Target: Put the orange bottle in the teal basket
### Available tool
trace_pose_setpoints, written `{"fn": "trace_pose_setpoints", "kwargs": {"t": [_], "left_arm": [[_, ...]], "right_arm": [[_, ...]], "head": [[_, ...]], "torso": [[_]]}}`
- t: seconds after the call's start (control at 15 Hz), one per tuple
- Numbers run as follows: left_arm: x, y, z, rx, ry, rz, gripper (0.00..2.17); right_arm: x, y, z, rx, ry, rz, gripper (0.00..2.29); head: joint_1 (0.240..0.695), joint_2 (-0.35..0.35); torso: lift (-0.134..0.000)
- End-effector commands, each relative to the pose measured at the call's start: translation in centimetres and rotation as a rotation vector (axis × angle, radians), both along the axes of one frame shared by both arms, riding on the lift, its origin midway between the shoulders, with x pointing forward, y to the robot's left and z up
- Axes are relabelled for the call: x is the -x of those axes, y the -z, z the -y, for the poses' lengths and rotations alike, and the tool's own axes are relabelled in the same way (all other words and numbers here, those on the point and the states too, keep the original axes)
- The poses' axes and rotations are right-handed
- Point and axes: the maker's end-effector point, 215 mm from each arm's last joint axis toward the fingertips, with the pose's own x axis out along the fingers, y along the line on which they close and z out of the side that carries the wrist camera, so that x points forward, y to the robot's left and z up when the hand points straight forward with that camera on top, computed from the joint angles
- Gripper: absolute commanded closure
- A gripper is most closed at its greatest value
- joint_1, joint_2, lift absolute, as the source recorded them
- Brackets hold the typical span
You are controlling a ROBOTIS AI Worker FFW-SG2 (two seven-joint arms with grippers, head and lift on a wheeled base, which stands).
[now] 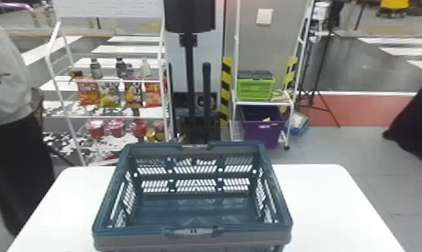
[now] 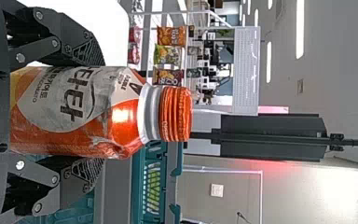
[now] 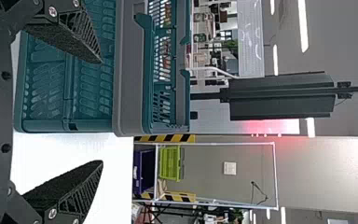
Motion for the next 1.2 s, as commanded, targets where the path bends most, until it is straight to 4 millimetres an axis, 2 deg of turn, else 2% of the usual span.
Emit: {"fn": "trace_pose_setpoints", "kwargs": {"t": [0.0,0.47,0.6,0.93,1.07,1.13], "left_arm": [[-0.1,-0.1,0.0,0.003,-0.003,0.003,0.52],[-0.2,-0.1,0.0,0.003,-0.003,0.0,0.52],[-0.4,-0.8,0.1,0.003,-0.002,0.009,0.52],[-1.4,-4.3,-1.0,-0.011,-0.006,0.027,0.52],[-2.3,-6.8,-1.9,-0.024,-0.012,0.036,0.52],[-2.8,-7.2,-3.0,-0.026,-0.027,0.031,0.52]], "right_arm": [[0.0,0.0,0.0,0.0,0.0,-0.002,0.13],[0.0,0.0,0.0,0.002,0.0,-0.001,0.13],[0.0,0.2,0.0,0.003,-0.001,-0.006,0.13],[-0.2,0.3,0.1,0.006,-0.001,-0.009,0.13],[-0.3,0.3,0.2,0.003,0.002,-0.008,0.13],[-0.3,0.6,0.2,0.005,0.001,-0.014,0.13]], "head": [[0.499,0.0],[0.499,0.0],[0.499,0.0],[0.499,0.0],[0.499,0.0],[0.499,0.0]], "torso": [[0.0],[0.0],[0.0],[0.0],[0.0],[0.0]]}}
